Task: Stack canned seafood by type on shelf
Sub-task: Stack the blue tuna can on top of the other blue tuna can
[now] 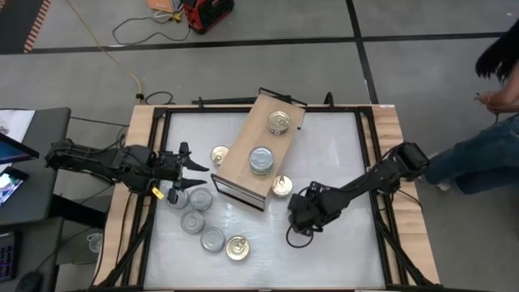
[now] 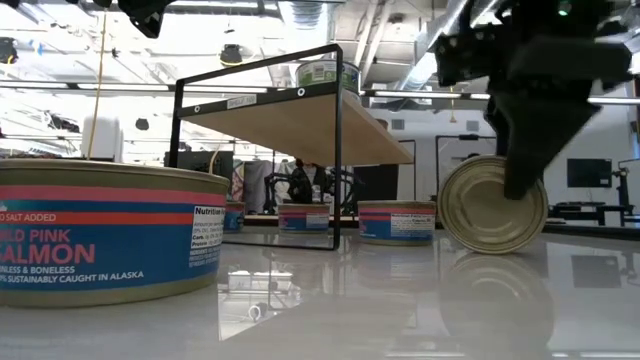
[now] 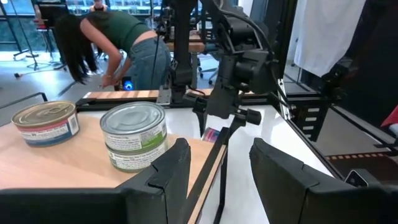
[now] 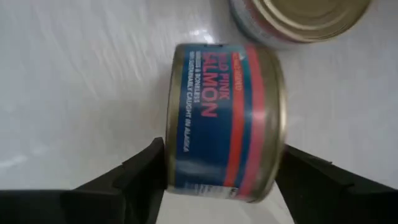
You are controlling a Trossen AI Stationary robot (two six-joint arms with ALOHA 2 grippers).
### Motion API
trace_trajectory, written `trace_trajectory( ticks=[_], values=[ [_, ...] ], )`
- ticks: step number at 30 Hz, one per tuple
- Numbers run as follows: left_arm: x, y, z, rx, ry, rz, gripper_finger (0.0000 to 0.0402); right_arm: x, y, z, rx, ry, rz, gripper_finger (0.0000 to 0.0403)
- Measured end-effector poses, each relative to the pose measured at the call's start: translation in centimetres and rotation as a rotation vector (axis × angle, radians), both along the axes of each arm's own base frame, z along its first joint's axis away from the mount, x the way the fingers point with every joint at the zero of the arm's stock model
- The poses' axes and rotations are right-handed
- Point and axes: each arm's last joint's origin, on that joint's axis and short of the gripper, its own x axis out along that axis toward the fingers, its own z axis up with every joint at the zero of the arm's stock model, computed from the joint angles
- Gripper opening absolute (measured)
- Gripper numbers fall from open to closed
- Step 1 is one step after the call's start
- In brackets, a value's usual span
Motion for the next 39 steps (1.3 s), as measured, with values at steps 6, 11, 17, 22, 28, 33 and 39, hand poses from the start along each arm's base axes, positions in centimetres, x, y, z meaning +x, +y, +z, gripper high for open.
trace_trajectory(
  ticks=[6,11,17,22,28,33,39],
  values=[
    [0.0,-0.1,-0.1,-0.015,0.014,-0.030,0.0160,0.0,0.6,-0.9,-0.065,0.001,0.027,0.0224],
    [0.0,-0.2,-0.2,-0.017,0.023,-0.052,0.0160,-0.4,0.8,-0.7,-0.140,-0.007,0.048,0.0214],
    [0.0,-0.2,-0.2,-0.023,0.023,-0.052,0.0160,-3.2,-0.9,2.8,-0.304,0.004,-0.008,0.0214],
    [0.0,-0.1,-0.2,-0.024,0.020,-0.042,0.0160,-5.5,-3.0,6.3,-0.567,-0.101,-0.013,0.0214],
    [0.0,0.0,-0.1,-0.021,0.007,0.010,0.0160,-4.6,-5.4,9.0,-0.998,-0.190,0.105,0.0223],
    [0.0,0.0,0.3,-0.012,-0.030,0.002,0.0160,-1.5,-8.4,10.3,-1.106,-0.078,0.166,0.0224],
    [0.0,0.0,0.4,0.064,-0.048,0.005,0.0160,1.5,-12.6,11.9,-1.118,-0.013,0.270,0.0219]
  ],
)
